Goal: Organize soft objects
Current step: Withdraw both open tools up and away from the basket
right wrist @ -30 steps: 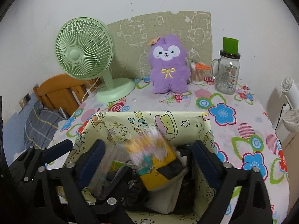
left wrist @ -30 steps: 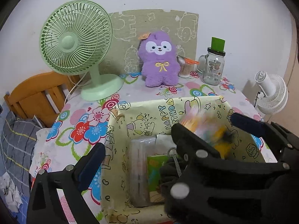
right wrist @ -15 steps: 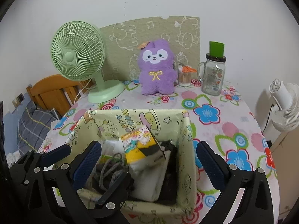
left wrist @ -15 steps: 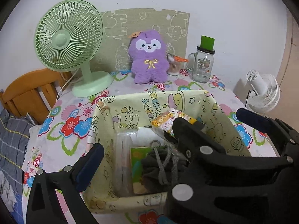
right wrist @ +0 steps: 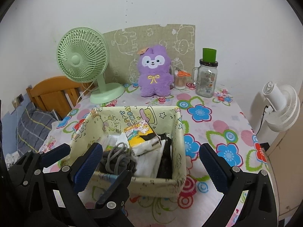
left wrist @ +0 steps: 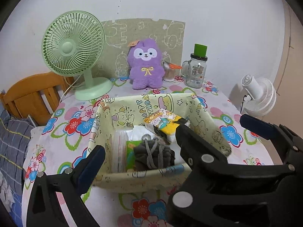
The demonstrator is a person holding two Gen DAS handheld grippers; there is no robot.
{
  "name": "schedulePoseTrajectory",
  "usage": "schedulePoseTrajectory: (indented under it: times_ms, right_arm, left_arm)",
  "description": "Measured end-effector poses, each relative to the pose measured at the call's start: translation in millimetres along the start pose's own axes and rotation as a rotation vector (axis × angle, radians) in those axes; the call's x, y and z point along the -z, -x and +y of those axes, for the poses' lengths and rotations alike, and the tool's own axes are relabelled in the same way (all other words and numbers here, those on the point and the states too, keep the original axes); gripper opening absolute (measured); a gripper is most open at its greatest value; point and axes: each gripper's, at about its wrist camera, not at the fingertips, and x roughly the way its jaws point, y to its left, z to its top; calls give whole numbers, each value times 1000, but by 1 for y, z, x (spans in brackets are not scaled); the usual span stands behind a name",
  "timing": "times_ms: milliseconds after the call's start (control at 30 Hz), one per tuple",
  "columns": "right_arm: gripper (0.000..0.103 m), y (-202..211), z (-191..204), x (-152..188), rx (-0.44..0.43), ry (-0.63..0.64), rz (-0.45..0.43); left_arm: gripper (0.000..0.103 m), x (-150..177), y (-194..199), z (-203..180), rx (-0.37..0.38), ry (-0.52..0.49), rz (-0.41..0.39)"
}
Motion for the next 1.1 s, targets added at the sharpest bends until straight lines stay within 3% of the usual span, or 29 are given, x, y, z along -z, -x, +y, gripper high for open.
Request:
schedulePoseTrajectory:
  times_ms: [700, 1100]
  right_arm:
    - [103, 70, -2, 39, 70, -8, -46]
    - [103, 102, -7, 62, 106, -6, -59]
  left_arm:
    - [103, 39, 60, -17, -38, -20, -69]
    - [103, 66, 85, -7, -57, 6, -60]
